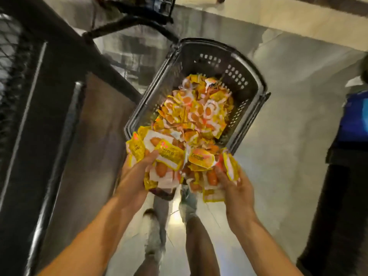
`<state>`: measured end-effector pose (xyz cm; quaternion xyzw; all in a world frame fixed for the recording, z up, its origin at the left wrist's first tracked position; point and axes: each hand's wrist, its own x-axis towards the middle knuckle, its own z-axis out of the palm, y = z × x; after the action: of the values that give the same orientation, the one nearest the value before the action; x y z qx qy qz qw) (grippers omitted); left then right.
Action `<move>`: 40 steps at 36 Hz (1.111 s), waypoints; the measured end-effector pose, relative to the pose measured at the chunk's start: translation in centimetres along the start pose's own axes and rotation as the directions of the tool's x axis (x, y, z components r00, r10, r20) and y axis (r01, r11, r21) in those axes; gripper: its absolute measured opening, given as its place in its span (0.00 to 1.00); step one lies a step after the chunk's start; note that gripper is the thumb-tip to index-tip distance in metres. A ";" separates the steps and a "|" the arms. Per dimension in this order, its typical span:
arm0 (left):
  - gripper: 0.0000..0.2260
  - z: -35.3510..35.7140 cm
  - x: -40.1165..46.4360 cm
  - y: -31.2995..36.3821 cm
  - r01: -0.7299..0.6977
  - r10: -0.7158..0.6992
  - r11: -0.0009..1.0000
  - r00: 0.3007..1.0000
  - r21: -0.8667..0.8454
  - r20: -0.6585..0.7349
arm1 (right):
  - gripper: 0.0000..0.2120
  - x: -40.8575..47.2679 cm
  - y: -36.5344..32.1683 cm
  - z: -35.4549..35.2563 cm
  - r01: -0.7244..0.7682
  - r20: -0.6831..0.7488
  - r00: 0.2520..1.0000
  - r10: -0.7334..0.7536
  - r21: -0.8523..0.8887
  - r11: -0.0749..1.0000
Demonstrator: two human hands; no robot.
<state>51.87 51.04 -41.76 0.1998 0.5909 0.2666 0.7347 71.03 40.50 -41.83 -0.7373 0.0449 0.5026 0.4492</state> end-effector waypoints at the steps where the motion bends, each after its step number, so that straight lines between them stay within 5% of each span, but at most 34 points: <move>1: 0.17 0.1 1.1 -0.2 -0.005 0.005 1.000 1.000 0.016 -0.006 | 0.20 1.0 0.2 0.6 0.014 0.005 1.000 -0.014 0.004 1.000; 9: 0.19 0.5 7.6 0.2 -0.021 0.022 0.998 1.000 0.062 -0.020 | 0.23 6.6 0.6 3.9 0.049 0.004 0.999 -0.049 -0.005 0.999; 14: 0.21 0.4 10.5 -1.5 0.037 -0.028 0.995 0.995 0.088 -0.100 | 0.22 8.4 2.2 4.8 0.068 0.119 0.991 -0.058 -0.085 0.994; 21: 0.18 -0.2 12.1 -3.7 0.290 -0.210 0.919 0.933 0.266 -0.291 | 0.27 9.2 4.6 4.5 -0.141 0.195 0.957 0.213 -0.326 0.935; 24: 0.18 -0.2 11.7 -3.5 0.275 -0.174 0.915 0.930 0.297 -0.325 | 0.22 9.0 4.5 4.2 -0.157 0.211 0.948 0.240 -0.347 0.924; 31: 0.16 -1.1 7.0 -0.5 0.246 -0.099 0.844 0.945 0.476 -0.312 | 0.29 6.8 2.5 2.7 -0.196 0.159 0.945 0.285 -0.424 0.884; 35: 0.06 -1.4 2.0 2.7 0.184 -0.046 0.854 0.958 0.486 -0.283 | 0.27 3.2 -1.4 1.2 -0.111 0.153 0.955 0.253 -0.607 0.787; 40: 0.11 -0.7 -5.9 8.0 0.057 0.048 0.842 0.982 0.536 -0.180 | 0.21 -2.9 -8.2 0.4 0.054 0.221 0.961 0.166 -0.740 0.670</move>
<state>48.98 53.59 -32.54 0.3708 0.7085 0.1060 0.5910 73.59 44.54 -34.52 -0.7783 -0.2011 0.5867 0.0980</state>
